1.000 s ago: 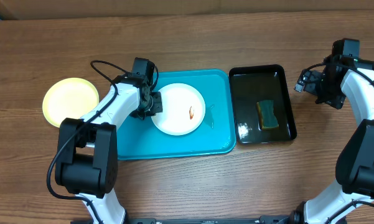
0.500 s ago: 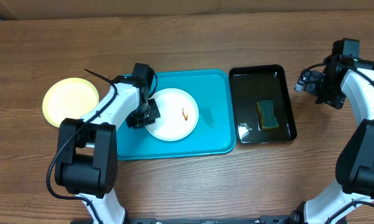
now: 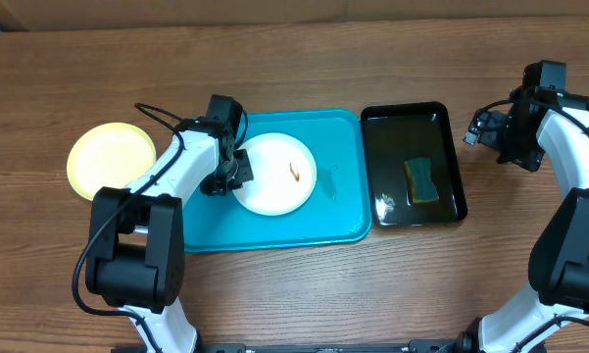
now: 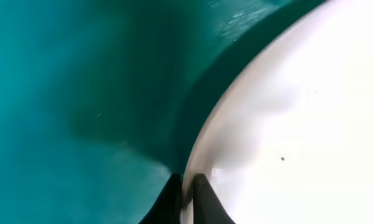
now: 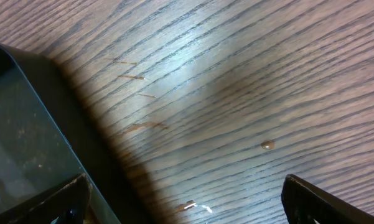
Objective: Clean dirty plates on tray and stack at the side
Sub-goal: 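Grip the white plate's rim and slide it right on the tray, then lower the right gripper into the black tray and grasp the sponge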
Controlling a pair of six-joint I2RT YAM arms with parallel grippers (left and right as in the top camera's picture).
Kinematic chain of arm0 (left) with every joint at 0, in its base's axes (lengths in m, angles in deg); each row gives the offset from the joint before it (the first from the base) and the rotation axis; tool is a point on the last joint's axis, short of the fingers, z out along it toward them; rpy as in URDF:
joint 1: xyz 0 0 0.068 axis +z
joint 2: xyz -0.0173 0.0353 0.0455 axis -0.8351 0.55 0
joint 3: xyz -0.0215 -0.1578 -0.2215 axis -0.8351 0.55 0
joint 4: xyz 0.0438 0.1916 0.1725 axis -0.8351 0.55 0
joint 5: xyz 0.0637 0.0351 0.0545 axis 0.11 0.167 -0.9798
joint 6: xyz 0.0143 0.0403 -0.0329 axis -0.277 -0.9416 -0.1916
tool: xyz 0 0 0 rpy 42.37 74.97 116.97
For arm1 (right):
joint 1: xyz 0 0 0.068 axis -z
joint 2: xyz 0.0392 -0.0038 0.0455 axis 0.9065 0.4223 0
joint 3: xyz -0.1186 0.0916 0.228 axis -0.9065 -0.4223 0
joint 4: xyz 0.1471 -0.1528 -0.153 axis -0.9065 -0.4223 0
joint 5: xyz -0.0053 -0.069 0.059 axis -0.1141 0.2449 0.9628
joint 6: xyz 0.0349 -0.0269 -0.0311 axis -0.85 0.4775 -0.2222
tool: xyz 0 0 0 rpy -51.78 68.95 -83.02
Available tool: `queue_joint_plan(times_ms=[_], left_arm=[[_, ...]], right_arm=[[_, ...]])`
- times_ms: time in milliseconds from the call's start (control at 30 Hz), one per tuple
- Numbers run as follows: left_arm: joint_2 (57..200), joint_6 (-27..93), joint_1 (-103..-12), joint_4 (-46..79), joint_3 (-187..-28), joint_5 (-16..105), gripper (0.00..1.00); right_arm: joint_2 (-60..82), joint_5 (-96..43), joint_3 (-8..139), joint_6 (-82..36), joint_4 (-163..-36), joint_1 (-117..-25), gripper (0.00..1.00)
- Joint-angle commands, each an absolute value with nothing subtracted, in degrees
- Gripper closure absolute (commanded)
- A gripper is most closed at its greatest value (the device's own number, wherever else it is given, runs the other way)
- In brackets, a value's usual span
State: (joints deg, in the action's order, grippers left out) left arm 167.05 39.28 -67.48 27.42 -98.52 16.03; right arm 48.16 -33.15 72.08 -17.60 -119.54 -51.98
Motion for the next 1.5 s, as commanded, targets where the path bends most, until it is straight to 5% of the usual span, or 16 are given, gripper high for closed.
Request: queue_joint_plan(times_ms=[0,100,200,300,433,633,733,800,1133,1467], left_arm=[[168.2,35.8,-67.4,27.3,-97.7,17.8,0.93],[168.2,35.9,-67.4,27.1,-97.7,17.8,0.88],[168.2,35.9,-67.5,27.1,-97.7,17.8,0.82],[168.2,35.9,-67.6,27.1,-97.7,17.8,0.66],[168.2,35.9,-67.6,27.4,-97.7,17.8,0.66],[168.2,35.9,-67.6,27.6,-97.7,17.8,0.44],[168.2,35.9,-67.6,27.6,-97.7,17.8,0.25],[168.2,35.9,-67.6,27.6,-97.7,17.8,0.00],[168.2,35.9,-67.5,26.9,-97.7,17.7,0.00],[168.2,35.9,-67.5,26.5,-97.7,17.7,0.00]], right_arm=[[48.1,-24.8,73.5,-20.2,-124.1,-52.0,0.00],[48.0,-12.7,73.5,-18.8,-125.9,-52.0,0.02],[48.0,-10.1,73.5,-13.5,-129.1,-54.5,0.20],[48.0,-11.1,73.5,-11.3,-132.0,-59.7,0.21],[48.1,-19.4,72.1,-10.9,-134.0,-67.0,0.26],[48.1,-40.2,66.3,-18.9,-129.9,-75.1,0.23],[48.1,-43.4,62.2,-19.8,-125.2,-76.3,0.23],[48.1,-43.4,60.1,-19.8,-121.4,-76.3,0.23],[48.1,-32.7,59.0,-19.8,-118.5,-76.4,0.32],[48.1,-28.6,66.1,-19.2,-125.0,-76.2,0.25]])
